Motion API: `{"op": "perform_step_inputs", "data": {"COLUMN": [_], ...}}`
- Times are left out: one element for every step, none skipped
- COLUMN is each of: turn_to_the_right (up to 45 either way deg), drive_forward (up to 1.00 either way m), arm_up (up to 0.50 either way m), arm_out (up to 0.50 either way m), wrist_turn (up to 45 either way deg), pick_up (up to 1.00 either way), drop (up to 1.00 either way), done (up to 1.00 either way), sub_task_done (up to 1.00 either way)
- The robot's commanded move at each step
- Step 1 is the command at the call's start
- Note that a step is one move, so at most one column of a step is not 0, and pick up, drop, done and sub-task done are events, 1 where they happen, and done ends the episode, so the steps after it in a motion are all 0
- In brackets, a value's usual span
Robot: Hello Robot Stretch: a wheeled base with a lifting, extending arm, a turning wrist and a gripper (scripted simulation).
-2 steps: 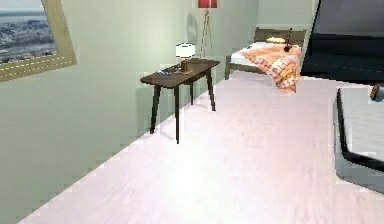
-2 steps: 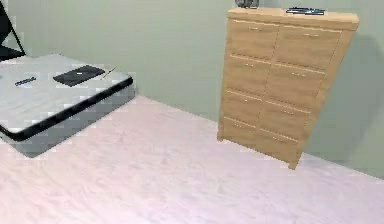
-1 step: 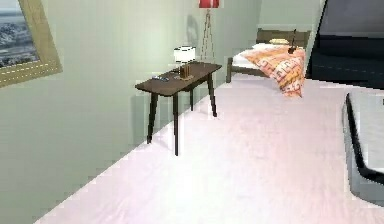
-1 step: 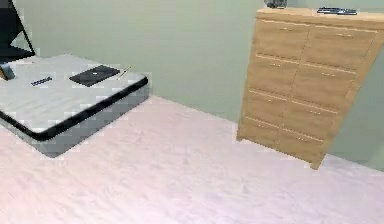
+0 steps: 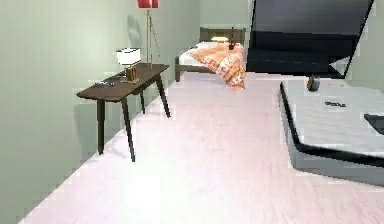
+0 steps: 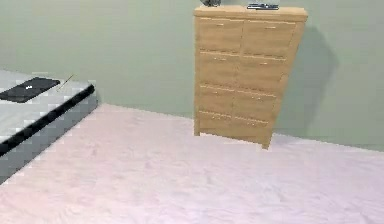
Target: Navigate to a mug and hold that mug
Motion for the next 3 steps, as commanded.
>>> {"op": "perform_step_inputs", "data": {"turn_to_the_right": [0.0,6.0,0.0], "drive_forward": [1.0,0.0,0.65], "arm_up": [0.0,0.0,0.0], "arm_out": [0.0,0.0,0.0], "wrist_turn": [0.0,0.0,0.0], "pick_up": [0.0,0.0,0.0], "drop": [0.0,0.0,0.0], "done": [0.0,0.0,0.0], "sub_task_done": [0.0,0.0,0.0]}}
